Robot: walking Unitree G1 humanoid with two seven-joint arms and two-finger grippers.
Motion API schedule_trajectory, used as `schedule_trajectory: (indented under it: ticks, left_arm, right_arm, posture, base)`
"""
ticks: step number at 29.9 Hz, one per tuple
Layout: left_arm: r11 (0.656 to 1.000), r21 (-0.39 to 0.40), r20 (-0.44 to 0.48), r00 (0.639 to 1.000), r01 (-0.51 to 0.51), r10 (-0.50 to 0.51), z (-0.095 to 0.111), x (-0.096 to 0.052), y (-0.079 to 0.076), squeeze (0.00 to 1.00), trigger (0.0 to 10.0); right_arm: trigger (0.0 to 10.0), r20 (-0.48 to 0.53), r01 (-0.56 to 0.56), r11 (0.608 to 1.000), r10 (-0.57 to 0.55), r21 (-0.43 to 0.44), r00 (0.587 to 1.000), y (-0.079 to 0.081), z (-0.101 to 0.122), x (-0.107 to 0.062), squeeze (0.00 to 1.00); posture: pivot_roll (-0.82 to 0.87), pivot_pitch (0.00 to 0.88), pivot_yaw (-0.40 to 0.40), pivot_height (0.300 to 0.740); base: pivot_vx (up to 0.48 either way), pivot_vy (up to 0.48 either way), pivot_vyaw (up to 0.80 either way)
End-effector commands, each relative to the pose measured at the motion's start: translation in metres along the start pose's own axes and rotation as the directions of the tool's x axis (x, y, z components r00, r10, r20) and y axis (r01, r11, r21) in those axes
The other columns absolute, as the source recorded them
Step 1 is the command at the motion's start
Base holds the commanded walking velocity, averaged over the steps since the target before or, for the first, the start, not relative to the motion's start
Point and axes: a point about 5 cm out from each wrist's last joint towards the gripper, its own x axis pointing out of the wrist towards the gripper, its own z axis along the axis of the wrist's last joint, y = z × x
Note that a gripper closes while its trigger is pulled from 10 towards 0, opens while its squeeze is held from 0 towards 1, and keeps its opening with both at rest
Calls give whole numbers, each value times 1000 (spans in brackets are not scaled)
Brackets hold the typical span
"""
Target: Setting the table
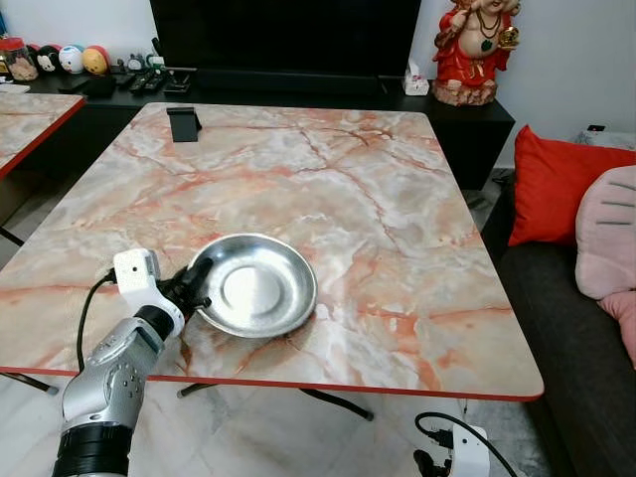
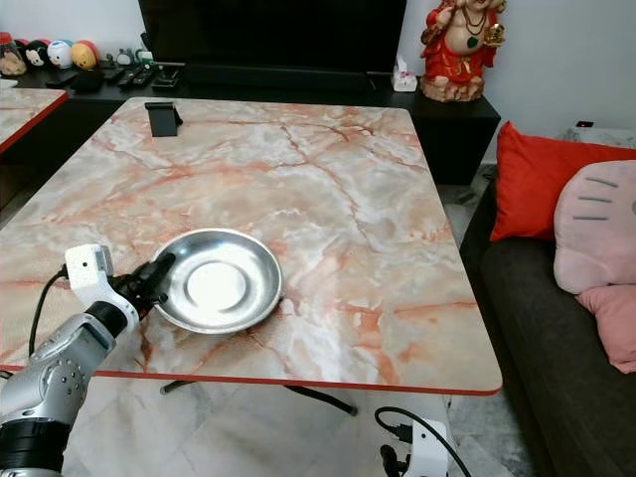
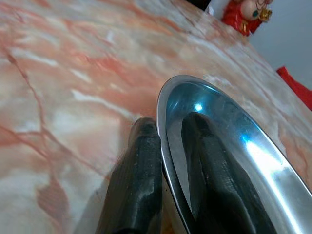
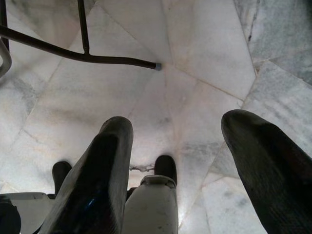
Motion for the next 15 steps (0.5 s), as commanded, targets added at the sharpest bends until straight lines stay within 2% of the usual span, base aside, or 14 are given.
schedule_trajectory:
  ticks: [1,5,15]
  left_arm:
    - [1000,7,-34,999,15,-14,-5,0,-3,0,10000]
    - [1000,1,-70,997,14,-14,-16,-1,-6,0,10000]
    - [1000,18,-68,998,-6,7,-15,-1,-4,0,10000]
  right_arm:
    - [10000,-3,-2,1000,2,-6,1000,-1,1,0,0]
    - [10000,-2,-2,1000,2,-4,1000,-1,1,0,0]
    - [10000,-4,-2,1000,2,-6,1000,-1,1,0,0]
  posture:
    - [6,0,-32,740]
    - [2,0,-31,740]
    - [1,0,-29,740]
  base:
    - [0,0,0]
    - [0,0,0]
    - [0,0,0]
